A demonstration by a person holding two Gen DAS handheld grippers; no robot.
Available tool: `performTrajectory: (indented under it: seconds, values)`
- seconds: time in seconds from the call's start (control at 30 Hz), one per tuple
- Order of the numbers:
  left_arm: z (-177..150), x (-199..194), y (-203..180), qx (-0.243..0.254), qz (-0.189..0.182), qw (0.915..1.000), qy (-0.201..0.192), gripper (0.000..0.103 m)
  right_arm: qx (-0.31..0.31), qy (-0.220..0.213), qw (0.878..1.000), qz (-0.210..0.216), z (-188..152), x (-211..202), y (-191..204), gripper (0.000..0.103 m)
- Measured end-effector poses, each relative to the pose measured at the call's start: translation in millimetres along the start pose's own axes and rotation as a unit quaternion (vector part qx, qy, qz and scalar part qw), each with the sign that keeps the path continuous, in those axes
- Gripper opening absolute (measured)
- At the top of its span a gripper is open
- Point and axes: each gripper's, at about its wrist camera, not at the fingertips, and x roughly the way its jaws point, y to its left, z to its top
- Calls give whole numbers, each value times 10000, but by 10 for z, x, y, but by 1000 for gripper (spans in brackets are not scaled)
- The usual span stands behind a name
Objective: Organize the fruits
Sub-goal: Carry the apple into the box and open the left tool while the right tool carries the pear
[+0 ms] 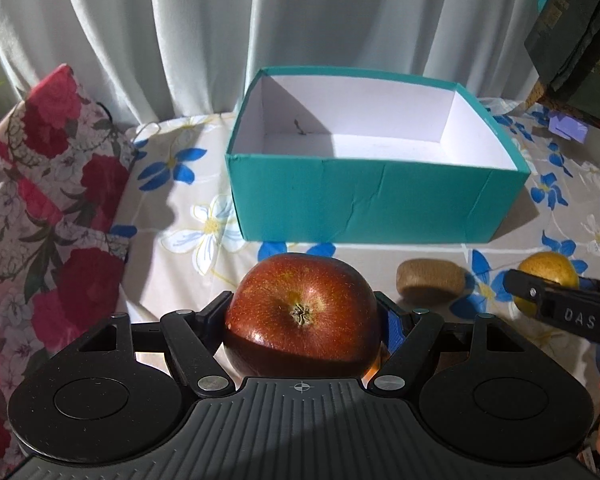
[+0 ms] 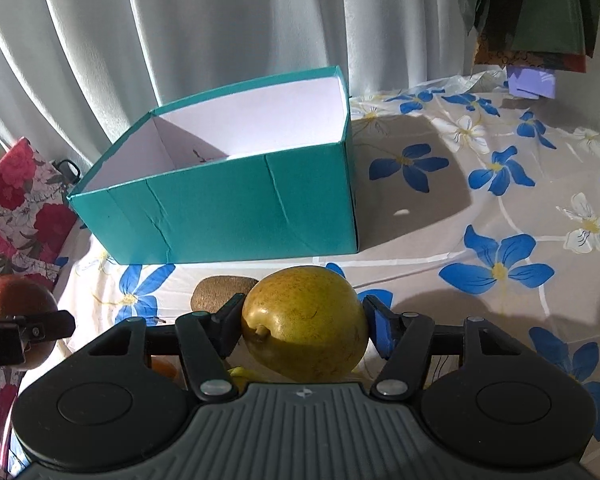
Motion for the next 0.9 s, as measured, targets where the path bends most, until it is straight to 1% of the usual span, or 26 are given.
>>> performTrajectory:
  seconds: [0.17,0.33,0.43,0.67,0.9]
  values:
    - [280,-74,-135,62,196,9994,-288,78,82,-119,9999,19,21,-134,-88,63]
    - [494,-95,-255,138,216,9982,-537,78,165,-254,9995,61,28,-242,-147,63]
    - [603,-50,-295,132,251,9978,-600,78,191,-341,9992,67,33,-289,-168,63]
    - [834,160,-314,95,326,9974,-629,78,285,-430,9986,72,4,-355,-228,63]
    - [987,478,-294,21,354,9980,-528,78,383,-437,9983,-6,-37,-375,-276,63]
